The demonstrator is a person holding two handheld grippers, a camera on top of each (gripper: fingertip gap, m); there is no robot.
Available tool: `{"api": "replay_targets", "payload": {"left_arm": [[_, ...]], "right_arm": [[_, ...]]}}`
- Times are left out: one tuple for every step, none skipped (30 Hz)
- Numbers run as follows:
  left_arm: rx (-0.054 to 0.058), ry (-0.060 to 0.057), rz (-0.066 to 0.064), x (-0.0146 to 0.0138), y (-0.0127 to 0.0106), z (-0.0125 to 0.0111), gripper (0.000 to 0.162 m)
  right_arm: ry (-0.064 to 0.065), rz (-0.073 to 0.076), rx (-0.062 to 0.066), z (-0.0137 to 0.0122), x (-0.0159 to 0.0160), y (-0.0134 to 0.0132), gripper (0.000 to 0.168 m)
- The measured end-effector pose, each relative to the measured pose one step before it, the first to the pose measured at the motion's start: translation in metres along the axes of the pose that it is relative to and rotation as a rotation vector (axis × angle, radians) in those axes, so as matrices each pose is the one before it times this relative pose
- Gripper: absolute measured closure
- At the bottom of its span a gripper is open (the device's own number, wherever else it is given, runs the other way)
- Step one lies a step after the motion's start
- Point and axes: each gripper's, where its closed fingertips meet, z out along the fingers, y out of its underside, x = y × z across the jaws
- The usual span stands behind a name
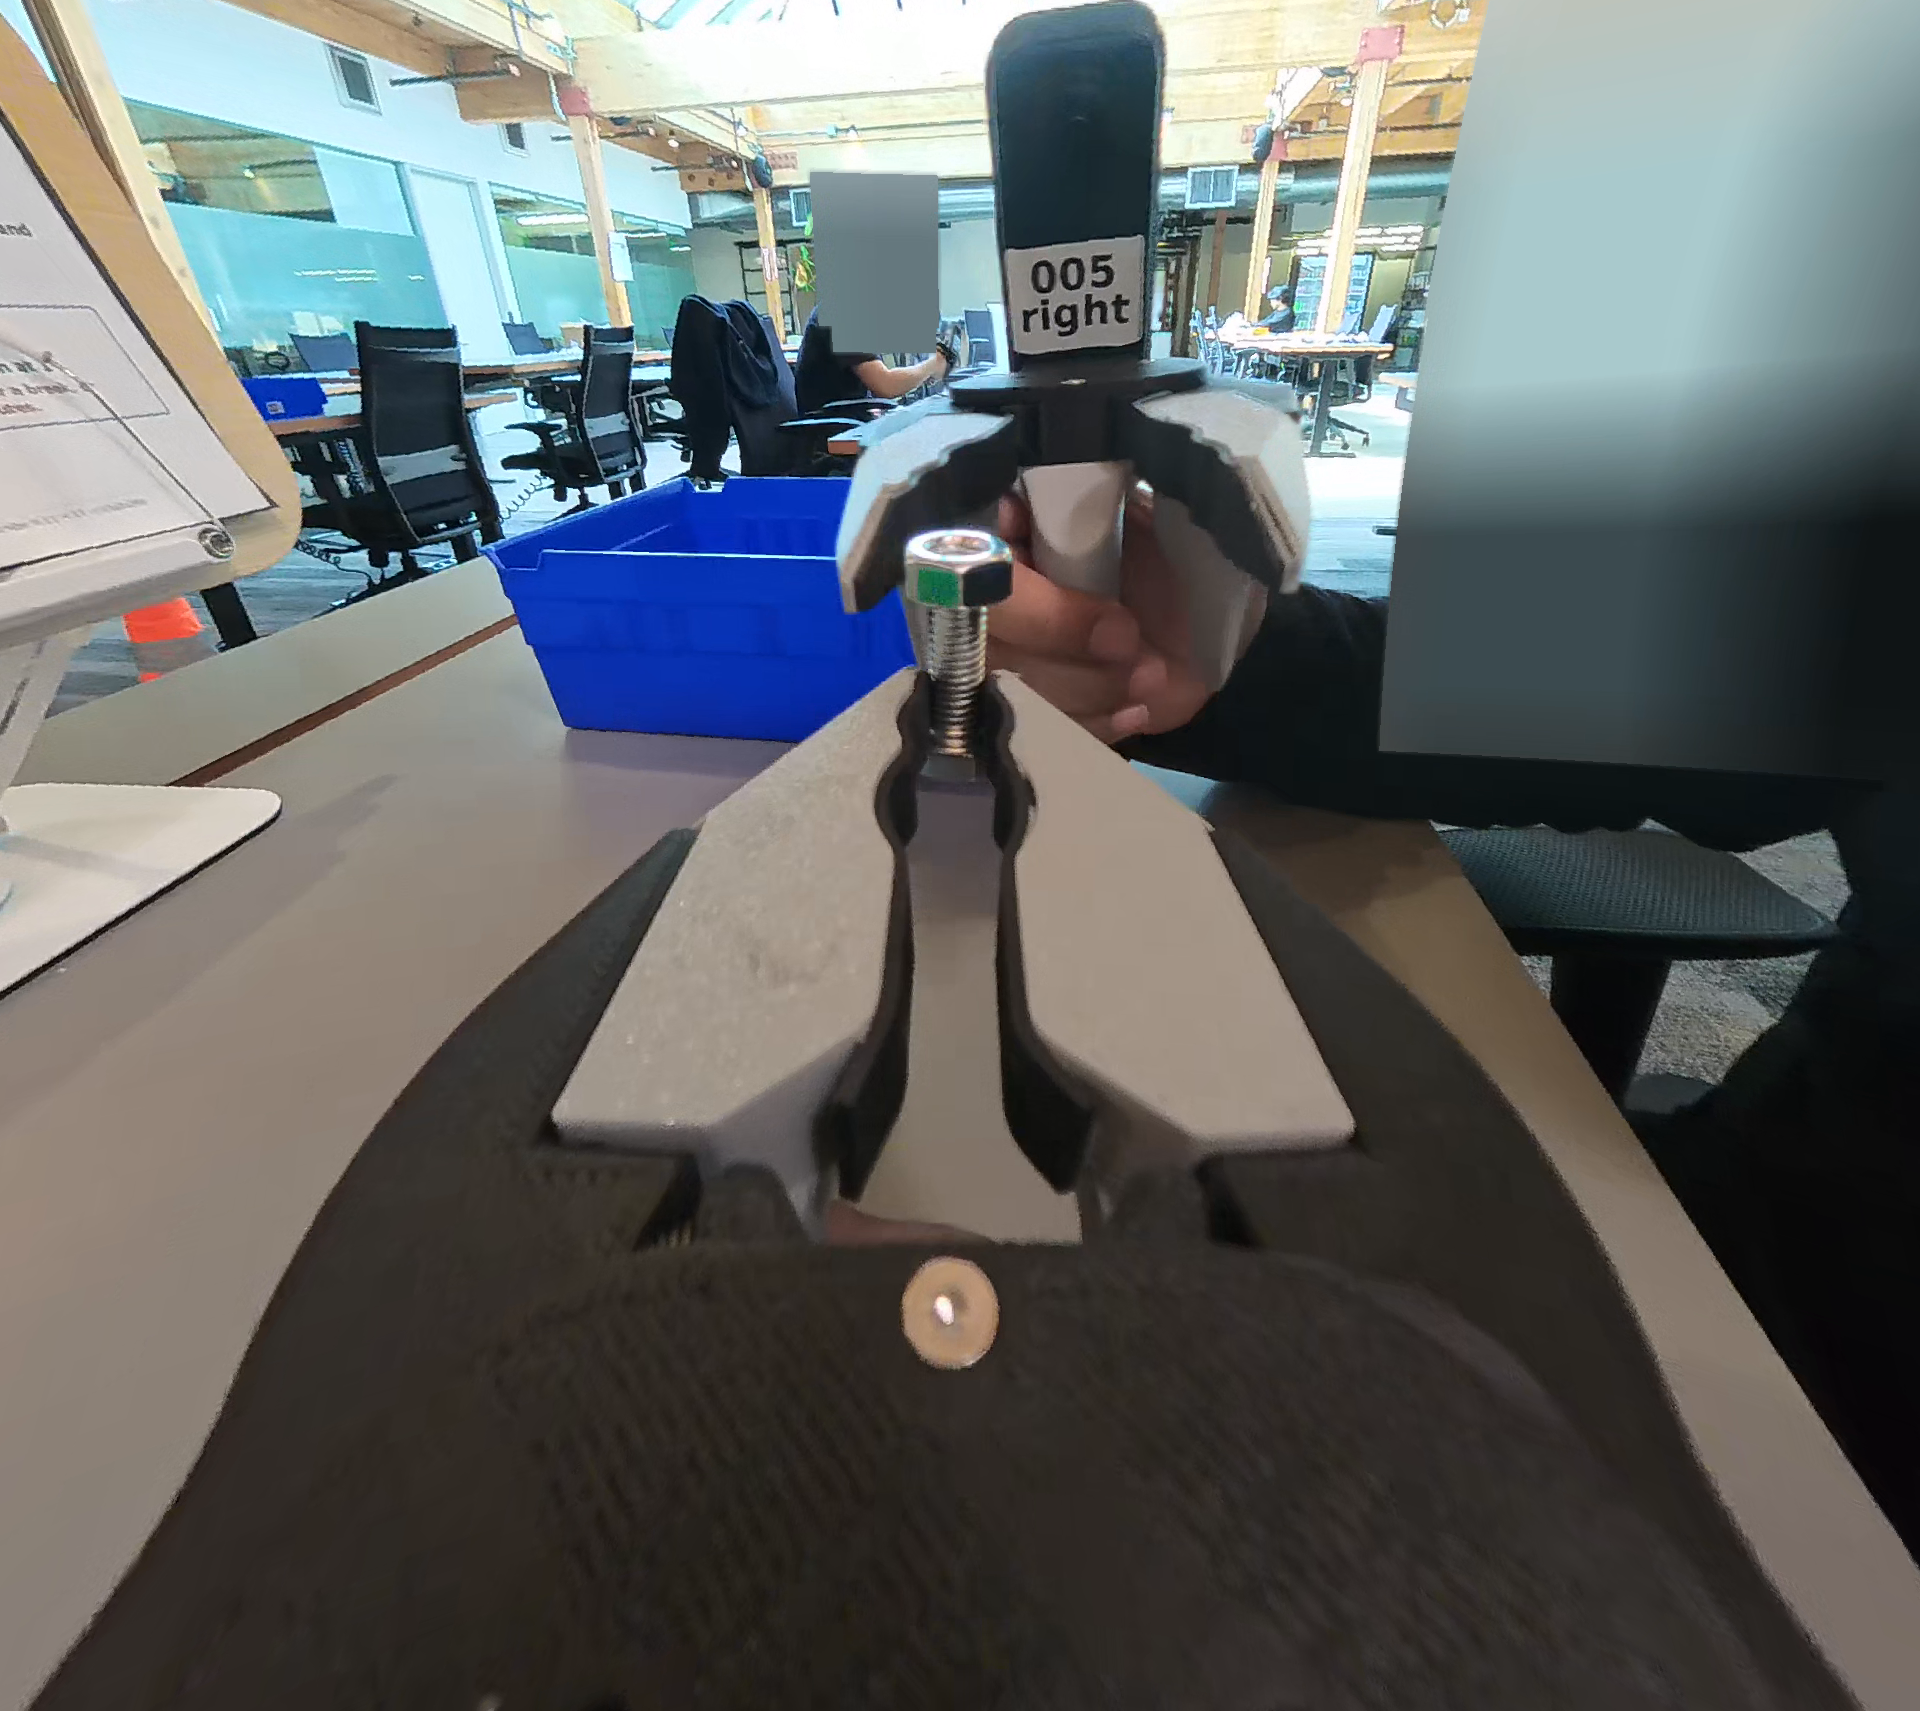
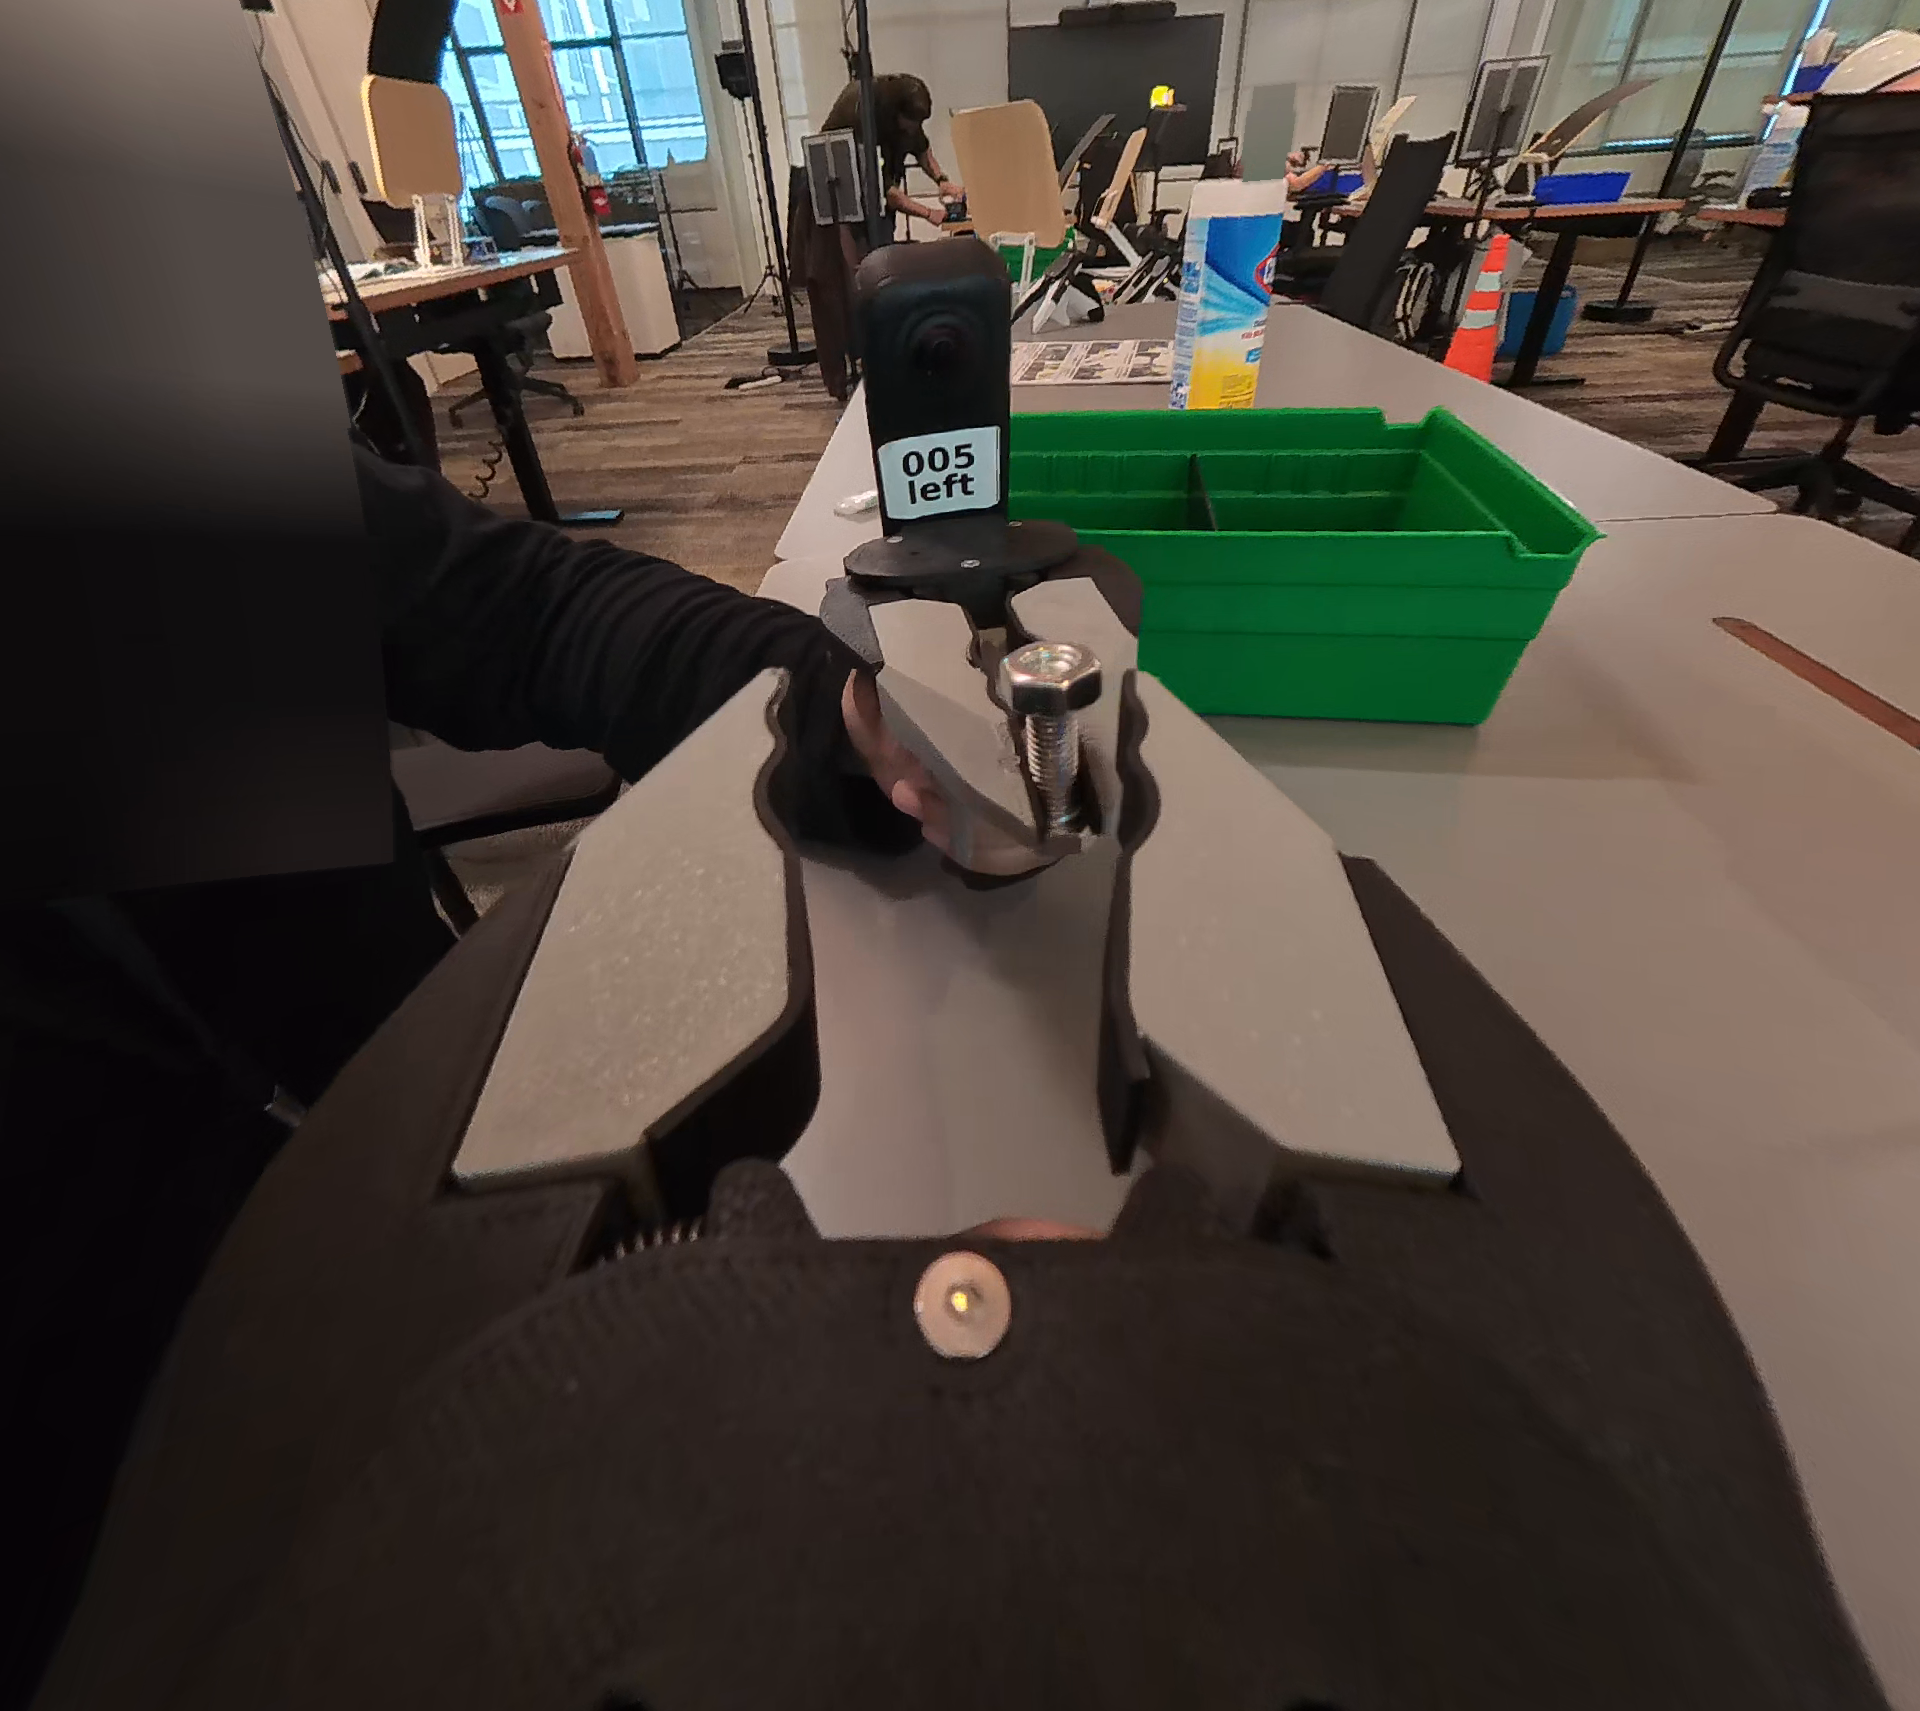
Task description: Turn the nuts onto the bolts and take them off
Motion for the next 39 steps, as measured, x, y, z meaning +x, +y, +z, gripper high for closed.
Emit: {"api": "replay_targets", "payload": {"left_arm": [[-0.0051,0.0066,-0.0003,0.00170,0.00114,0.00116,0.156],[-0.0039,0.0062,0.0001,0.00197,0.00131,0.00174,0.156],[-0.0035,0.0080,-0.0011,0.00236,0.00148,0.00205,0.156],[-0.0044,0.0085,-0.0013,0.00268,0.00153,0.00256,0.156],[-0.0046,0.0062,0.0011,0.00235,0.00155,0.00252,0.156],[-0.0023,0.0023,0.0045,0.00208,0.00076,0.00240,0.156],[0.0000,0.0044,0.0046,0.00231,0.00019,0.00197,0.156],[0.0000,0.0051,0.0025,0.00199,-0.00004,0.00140,0.156],[0.0008,-0.0018,0.0039,0.00069,-0.00030,0.00092,0.156],[0.0016,-0.0025,0.0059,0.00016,-0.00036,0.00011,0.156],[0.0004,-0.0035,0.0046,-0.00042,-0.00012,-0.00047,0.156],[0.0024,-0.0096,0.0056,-0.00183,-0.00034,-0.00106,0.156],[0.0028,-0.0083,0.0015,-0.00232,-0.00057,-0.00149,0.156],[0.0012,-0.0085,-0.0034,-0.00292,-0.00052,-0.00186,0.155],[0.0038,-0.0131,-0.0020,-0.00375,-0.00104,-0.00227,0.155],[0.0045,-0.0103,-0.0013,-0.00343,-0.00118,-0.00250,0.155],[0.0027,-0.0114,-0.0017,-0.00369,-0.00124,-0.00254,0.155],[0.0049,-0.0185,0.0018,-0.00438,-0.00150,-0.00257,0.155],[0.0059,-0.0179,-0.0018,-0.00454,-0.00161,-0.00221,0.155],[0.0057,-0.0132,-0.0090,-0.00405,-0.00162,-0.00184,0.156],[0.0066,-0.0054,-0.0116,-0.00244,-0.00157,-0.00134,0.156],[0.0045,0.0006,-0.0099,-0.00107,-0.00105,-0.00089,0.156],[0.0010,0.0041,-0.0047,0.00035,-0.00018,-0.00026,0.156],[-0.0024,0.0091,-0.0003,0.00191,0.00054,0.00064,0.156],[-0.0019,0.0105,0.0023,0.00291,0.00066,0.00138,0.156],[-0.0023,0.0136,0.0015,0.00382,0.00089,0.00204,0.156],[-0.0047,0.0120,0.0010,0.00386,0.00120,0.00267,0.156],[-0.0056,0.0115,0.0004,0.00381,0.00136,0.00305,0.156],[-0.0031,0.0098,0.0000,0.00371,0.00096,0.00301,0.156],[-0.0013,0.0089,-0.0006,0.00350,0.00067,0.00288,0.156],[-0.0010,0.0083,-0.0003,0.00326,0.00058,0.00253,0.156],[-0.0007,0.0046,0.0031,0.00233,0.00058,0.00199,0.156],[-0.0023,-0.0009,0.0048,0.00071,0.00064,0.00115,0.156],[-0.0029,-0.0060,0.0049,-0.00074,0.00074,0.00026,0.156],[-0.0016,-0.0060,0.0041,-0.00138,0.00047,-0.00070,0.156],[0.0021,-0.0105,-0.0004,-0.00283,-0.00032,-0.00155,0.155],[0.0024,-0.0157,-0.0013,-0.00389,-0.00079,-0.00201,0.155],[-0.0005,-0.0103,0.0027,-0.00299,-0.00050,-0.00199,0.155],[0.0047,-0.0159,-0.0003,-0.00380,-0.00128,-0.00228,0.155]], "right_arm": [[0.0018,0.0059,0.0089,0.00061,0.00064,-0.00139,0.108],[-0.0030,0.0083,0.0079,0.00186,-0.00010,-0.00091,0.105],[-0.0079,0.0093,0.0054,0.00293,-0.00107,-0.00018,0.104],[-0.0113,0.0088,0.0016,0.00404,-0.00195,0.00098,0.102],[-0.0117,0.0058,-0.0080,0.00485,-0.00221,0.00245,0.100],[-0.0085,-0.0005,-0.0151,0.00520,-0.00202,0.00334,0.099],[-0.0048,-0.0061,-0.0130,0.00482,-0.00198,0.00286,0.098],[-0.0023,-0.0079,-0.0078,0.00423,-0.00180,0.00172,0.097],[-0.0044,-0.0057,-0.0042,0.00333,-0.00207,0.00092,0.097],[-0.0008,-0.0038,-0.0018,0.00251,-0.00138,0.00030,0.096],[0.0047,-0.0060,-0.0022,0.00122,-0.00030,0.00021,0.094],[0.0081,-0.0087,-0.0017,-0.00034,0.00058,0.00002,0.093],[0.0097,-0.0070,0.0010,-0.00171,0.00142,-0.00041,0.094],[0.0049,0.0014,0.0032,-0.00247,0.00134,-0.00070,0.094],[0.0038,0.0060,0.0079,-0.00326,0.00151,-0.00153,0.095],[0.0034,0.0066,0.0087,-0.00371,0.00144,-0.00175,0.096],[0.0044,0.0037,0.0054,-0.00380,0.00160,-0.00133,0.097],[0.0152,-0.0014,0.0058,-0.00369,0.00289,-0.00148,0.097],[0.0152,-0.0039,0.0076,-0.00343,0.00283,-0.00194,0.096],[0.0087,-0.0023,0.0049,-0.00290,0.00194,-0.00182,0.097],[0.0088,-0.0019,0.0055,-0.00242,0.00182,-0.00172,0.097],[0.0051,-0.0021,0.0084,-0.00189,0.00118,-0.00204,0.099],[0.0074,0.0002,0.0095,-0.00119,0.00133,-0.00202,0.099],[0.0062,0.0022,0.0081,-0.00049,0.00120,-0.00155,0.098],[0.0036,0.0037,0.0055,0.00054,0.00076,-0.00070,0.098],[0.0036,0.0044,0.0050,0.00122,0.00058,-0.00041,0.096],[-0.0001,0.0042,0.0051,0.00215,-0.00024,0.00001,0.094],[-0.0034,0.0043,0.0032,0.00293,-0.00094,0.00031,0.093],[-0.0047,0.0001,0.0016,0.00349,-0.00167,0.00042,0.092],[-0.0042,-0.0070,0.0023,0.00354,-0.00220,0.00020,0.092],[-0.0057,-0.0095,0.0002,0.00374,-0.00270,0.00052,0.092],[-0.0087,-0.0086,-0.0054,0.00354,-0.00303,0.00139,0.093],[-0.0120,-0.0075,-0.0093,0.00337,-0.00352,0.00229,0.094],[-0.0139,-0.0065,-0.0140,0.00264,-0.00356,0.00277,0.096],[0.0033,-0.0103,-0.0079,0.00134,-0.00107,0.00165,0.093],[0.0170,-0.0156,-0.0034,-0.00032,0.00146,0.00058,0.092],[0.0152,-0.0098,-0.0002,-0.00167,0.00204,-0.00037,0.092],[0.0122,0.0034,0.0064,-0.00228,0.00265,-0.00156,0.089],[0.0032,0.0141,0.0034,-0.00289,0.00223,-0.00075,0.089]]}}
